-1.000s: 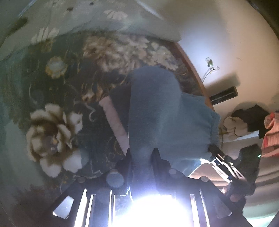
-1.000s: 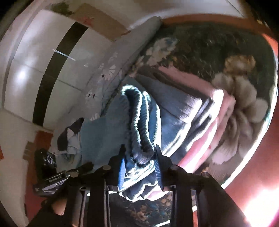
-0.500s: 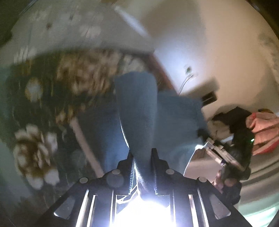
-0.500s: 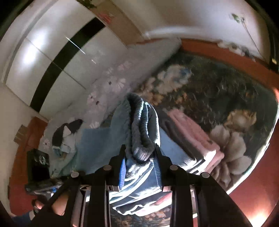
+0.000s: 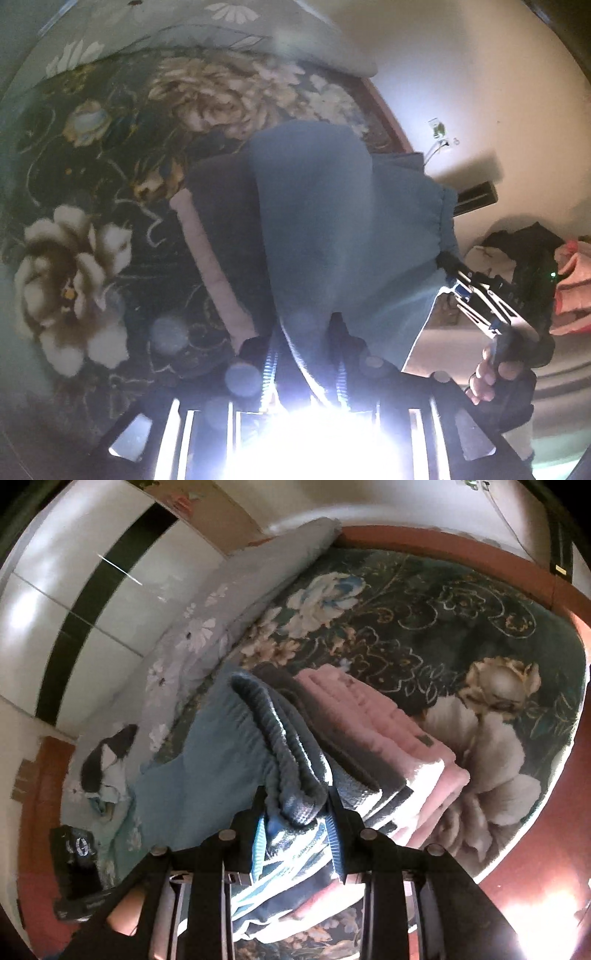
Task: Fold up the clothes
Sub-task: 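Lower the sweatpants onto the stack and open both grippers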
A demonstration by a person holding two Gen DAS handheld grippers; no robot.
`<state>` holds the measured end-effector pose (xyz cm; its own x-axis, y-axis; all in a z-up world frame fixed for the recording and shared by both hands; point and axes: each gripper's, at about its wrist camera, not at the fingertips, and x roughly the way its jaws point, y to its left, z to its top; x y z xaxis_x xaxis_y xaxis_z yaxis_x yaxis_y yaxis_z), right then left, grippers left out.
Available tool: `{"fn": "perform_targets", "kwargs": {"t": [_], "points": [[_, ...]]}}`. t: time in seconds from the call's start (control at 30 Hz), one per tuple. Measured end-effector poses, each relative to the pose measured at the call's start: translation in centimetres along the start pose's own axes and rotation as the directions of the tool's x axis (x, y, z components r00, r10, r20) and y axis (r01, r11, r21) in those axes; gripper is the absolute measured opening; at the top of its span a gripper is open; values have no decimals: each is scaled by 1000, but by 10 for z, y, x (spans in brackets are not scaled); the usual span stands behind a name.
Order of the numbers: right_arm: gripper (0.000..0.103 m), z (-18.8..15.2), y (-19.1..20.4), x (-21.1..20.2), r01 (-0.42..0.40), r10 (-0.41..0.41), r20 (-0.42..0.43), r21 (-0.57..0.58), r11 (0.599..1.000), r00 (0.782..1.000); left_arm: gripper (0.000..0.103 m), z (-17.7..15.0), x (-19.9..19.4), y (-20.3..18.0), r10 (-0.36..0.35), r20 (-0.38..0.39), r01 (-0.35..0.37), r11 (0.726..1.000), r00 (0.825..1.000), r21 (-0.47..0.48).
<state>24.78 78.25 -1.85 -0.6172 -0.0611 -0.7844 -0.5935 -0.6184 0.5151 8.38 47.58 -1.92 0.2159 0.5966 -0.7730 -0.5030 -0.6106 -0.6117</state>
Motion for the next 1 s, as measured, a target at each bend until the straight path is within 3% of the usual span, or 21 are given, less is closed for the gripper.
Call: {"fn": "perform_targets", "kwargs": {"t": [0.13, 0.23, 0.43, 0.53, 0.7, 0.87, 1.0], "points": [[30, 0, -3, 4, 15, -15, -6, 19, 1000, 1000, 33, 1, -18, -4, 1, 10, -1, 1000, 1000, 22], [33, 1, -2, -1, 12, -12, -5, 20, 1000, 1000, 31, 9, -37, -12, 39, 38, -41, 997, 999, 70], [41, 0, 14, -20, 71, -72, -8, -91, 993, 997, 31, 31, -63, -32, 58, 120, -76, 986, 991, 150], [41, 5, 23, -37, 125, -120, 46, -135, 983, 992, 31, 42, -64, -53, 73, 140, -104, 969, 987, 225], [41, 8, 40, -53, 92, -75, 109, -164, 982, 991, 31, 51, -53, -77, 79, 142, -119, 947, 987, 298], [41, -8, 71, -28, 76, -63, 52, -310, 948, 997, 31, 54, -25, -63, 152, 103, -174, 953, 983, 248], [41, -3, 54, -7, 110, -100, 53, -245, 963, 994, 31, 52, -8, -41, 165, 69, -175, 968, 984, 178]]}}
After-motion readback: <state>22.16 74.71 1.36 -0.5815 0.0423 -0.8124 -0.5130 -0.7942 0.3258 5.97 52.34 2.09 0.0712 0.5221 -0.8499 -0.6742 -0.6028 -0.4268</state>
